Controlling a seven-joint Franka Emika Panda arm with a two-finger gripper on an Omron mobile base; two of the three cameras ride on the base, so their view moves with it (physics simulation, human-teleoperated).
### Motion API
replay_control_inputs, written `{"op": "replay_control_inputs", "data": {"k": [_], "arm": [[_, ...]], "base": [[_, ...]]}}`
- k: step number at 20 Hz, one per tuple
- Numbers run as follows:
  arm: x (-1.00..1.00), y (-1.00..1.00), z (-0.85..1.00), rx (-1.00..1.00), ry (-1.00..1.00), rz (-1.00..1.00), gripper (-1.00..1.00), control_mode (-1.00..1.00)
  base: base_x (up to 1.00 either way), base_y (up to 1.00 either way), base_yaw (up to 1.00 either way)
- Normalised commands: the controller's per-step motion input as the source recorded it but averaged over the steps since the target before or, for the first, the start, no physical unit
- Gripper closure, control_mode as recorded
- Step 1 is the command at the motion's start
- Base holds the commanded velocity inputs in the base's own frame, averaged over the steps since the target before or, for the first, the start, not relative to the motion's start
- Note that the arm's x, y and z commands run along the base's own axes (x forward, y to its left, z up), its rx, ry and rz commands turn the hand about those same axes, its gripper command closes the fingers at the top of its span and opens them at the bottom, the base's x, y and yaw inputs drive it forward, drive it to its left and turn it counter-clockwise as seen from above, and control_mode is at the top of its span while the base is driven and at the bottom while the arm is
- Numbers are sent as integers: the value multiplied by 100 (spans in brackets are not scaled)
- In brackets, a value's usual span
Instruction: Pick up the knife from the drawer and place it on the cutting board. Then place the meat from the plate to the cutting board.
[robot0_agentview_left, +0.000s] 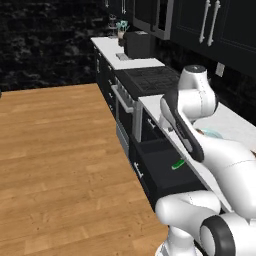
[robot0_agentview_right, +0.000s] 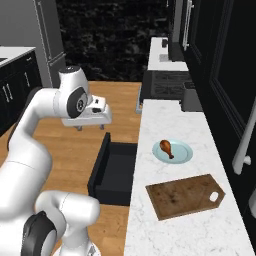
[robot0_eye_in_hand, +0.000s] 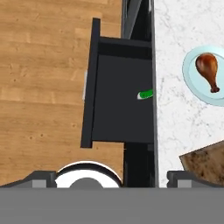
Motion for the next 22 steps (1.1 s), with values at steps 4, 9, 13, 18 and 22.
{"op": "replay_control_inputs", "data": {"k": [4,9,13,18,22], "arm": [[26,48,-52,0,11,0,-100,-100],[64,44,-98,0,22,0,-100,-100],[63,9,-100,3,25,-6,-100,-100],[61,5,-100,0,12,-5,-100,-100],[40,0,-99,0,0,-1,-100,-100]], "base": [[0,0,0],[0,0,0],[0,0,0],[0,0,0],[0,0,0]]}}
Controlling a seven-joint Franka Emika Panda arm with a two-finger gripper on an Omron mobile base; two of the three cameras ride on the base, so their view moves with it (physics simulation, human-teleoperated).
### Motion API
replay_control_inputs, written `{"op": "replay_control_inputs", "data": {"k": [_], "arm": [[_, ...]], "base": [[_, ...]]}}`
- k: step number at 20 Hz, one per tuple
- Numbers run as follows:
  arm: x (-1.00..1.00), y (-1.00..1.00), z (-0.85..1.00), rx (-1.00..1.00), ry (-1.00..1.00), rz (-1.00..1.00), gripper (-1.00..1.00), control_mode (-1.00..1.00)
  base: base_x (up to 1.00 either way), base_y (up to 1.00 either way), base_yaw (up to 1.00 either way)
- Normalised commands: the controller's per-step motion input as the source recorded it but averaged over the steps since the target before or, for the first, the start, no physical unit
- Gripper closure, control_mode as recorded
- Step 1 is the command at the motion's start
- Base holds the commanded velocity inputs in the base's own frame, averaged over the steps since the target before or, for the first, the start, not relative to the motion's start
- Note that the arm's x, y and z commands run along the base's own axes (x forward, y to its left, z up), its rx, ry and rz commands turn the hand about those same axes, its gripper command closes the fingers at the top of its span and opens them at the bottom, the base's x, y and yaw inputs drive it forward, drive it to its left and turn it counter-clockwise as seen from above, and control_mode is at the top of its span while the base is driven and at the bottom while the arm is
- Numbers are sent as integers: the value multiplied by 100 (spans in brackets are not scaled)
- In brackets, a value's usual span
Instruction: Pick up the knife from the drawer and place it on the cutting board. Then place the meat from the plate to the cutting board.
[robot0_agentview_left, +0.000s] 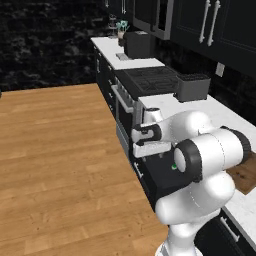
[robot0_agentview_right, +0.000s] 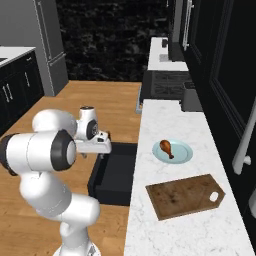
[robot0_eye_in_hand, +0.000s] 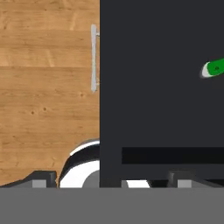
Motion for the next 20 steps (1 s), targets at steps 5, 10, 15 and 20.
{"op": "replay_control_inputs", "data": {"k": [5,10,15,20], "arm": [[30,1,-97,0,0,0,-100,-100],[26,2,-78,4,0,0,-100,-100],[5,43,-27,4,-1,-3,-100,-100],[-2,100,0,1,-1,-1,-100,-100]], "base": [[0,0,0],[0,0,0],[0,0,0],[0,0,0]]}}
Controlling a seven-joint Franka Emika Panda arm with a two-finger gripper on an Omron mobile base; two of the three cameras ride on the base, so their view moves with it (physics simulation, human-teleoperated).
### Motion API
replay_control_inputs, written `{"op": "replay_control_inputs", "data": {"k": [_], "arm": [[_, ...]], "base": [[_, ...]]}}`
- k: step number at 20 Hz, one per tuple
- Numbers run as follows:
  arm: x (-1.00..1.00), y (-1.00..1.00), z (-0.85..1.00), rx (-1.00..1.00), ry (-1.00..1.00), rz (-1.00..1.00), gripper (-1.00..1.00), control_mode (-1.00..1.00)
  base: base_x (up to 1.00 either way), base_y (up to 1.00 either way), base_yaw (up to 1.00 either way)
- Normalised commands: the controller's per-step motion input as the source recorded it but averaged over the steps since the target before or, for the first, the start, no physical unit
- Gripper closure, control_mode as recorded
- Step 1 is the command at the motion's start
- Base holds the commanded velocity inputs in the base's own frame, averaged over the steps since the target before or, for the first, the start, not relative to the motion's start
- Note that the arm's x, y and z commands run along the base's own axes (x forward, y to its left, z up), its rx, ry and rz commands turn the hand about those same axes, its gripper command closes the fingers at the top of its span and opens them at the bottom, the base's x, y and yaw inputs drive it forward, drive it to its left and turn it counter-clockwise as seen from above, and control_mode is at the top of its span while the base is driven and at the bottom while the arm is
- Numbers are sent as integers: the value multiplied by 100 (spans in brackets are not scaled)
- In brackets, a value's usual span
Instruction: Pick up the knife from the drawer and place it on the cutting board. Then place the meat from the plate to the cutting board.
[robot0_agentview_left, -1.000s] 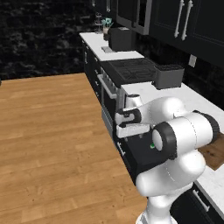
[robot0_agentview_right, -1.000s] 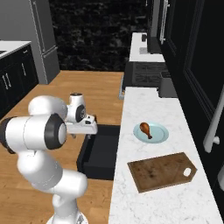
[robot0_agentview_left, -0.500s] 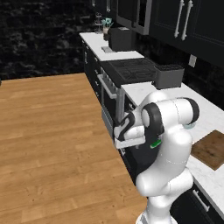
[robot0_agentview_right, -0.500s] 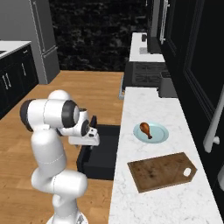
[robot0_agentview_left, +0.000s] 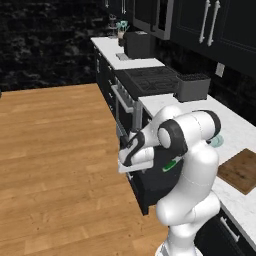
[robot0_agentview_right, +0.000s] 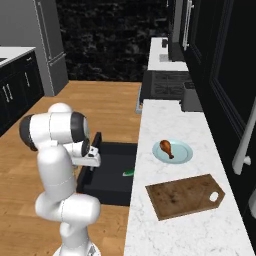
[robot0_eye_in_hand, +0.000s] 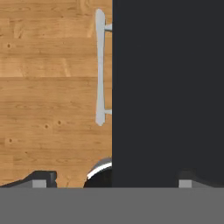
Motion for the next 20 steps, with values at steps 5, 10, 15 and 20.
{"op": "replay_control_inputs", "data": {"k": [5,10,15,20], "arm": [[-5,100,2,0,0,0,-100,-100],[-12,100,15,0,0,0,-100,-100],[-5,99,78,0,-11,0,-100,-100],[0,4,100,-2,-14,-15,-100,-100]], "base": [[0,0,0],[0,0,0],[0,0,0],[0,0,0]]}}
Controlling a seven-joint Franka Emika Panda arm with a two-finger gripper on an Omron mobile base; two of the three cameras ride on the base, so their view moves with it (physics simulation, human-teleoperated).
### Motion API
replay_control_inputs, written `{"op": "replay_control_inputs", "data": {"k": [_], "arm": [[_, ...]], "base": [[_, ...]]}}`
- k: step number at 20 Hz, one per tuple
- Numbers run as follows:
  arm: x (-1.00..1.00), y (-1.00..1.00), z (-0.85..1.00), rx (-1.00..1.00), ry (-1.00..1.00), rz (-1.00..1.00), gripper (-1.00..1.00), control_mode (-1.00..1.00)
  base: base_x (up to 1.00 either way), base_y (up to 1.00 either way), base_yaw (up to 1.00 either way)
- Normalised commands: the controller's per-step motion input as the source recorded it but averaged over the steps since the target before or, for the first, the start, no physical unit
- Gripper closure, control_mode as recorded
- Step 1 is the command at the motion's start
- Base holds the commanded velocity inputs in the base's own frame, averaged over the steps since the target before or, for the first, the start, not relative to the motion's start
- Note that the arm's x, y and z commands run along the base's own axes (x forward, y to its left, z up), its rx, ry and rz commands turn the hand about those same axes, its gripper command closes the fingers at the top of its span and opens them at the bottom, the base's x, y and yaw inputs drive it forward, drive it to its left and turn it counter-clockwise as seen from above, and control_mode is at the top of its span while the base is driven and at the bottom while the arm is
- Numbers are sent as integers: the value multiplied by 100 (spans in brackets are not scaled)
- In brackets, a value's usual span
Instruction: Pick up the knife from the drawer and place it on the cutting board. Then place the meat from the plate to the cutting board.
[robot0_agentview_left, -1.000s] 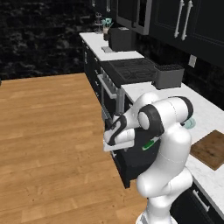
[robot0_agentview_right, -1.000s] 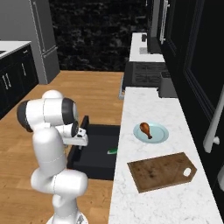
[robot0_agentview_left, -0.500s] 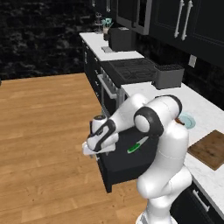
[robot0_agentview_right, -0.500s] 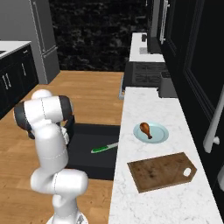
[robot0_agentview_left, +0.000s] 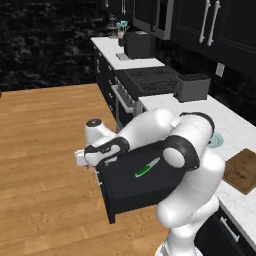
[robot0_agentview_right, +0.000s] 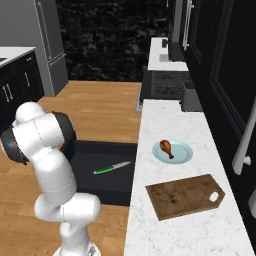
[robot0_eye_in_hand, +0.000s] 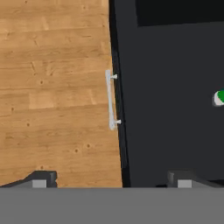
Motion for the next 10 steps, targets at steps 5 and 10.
{"op": "replay_control_inputs", "data": {"k": [5,10], "arm": [[12,-100,100,-11,13,-39,-100,-100],[45,-100,41,-13,22,-41,-100,-100]], "base": [[0,0,0],[0,0,0]]}}
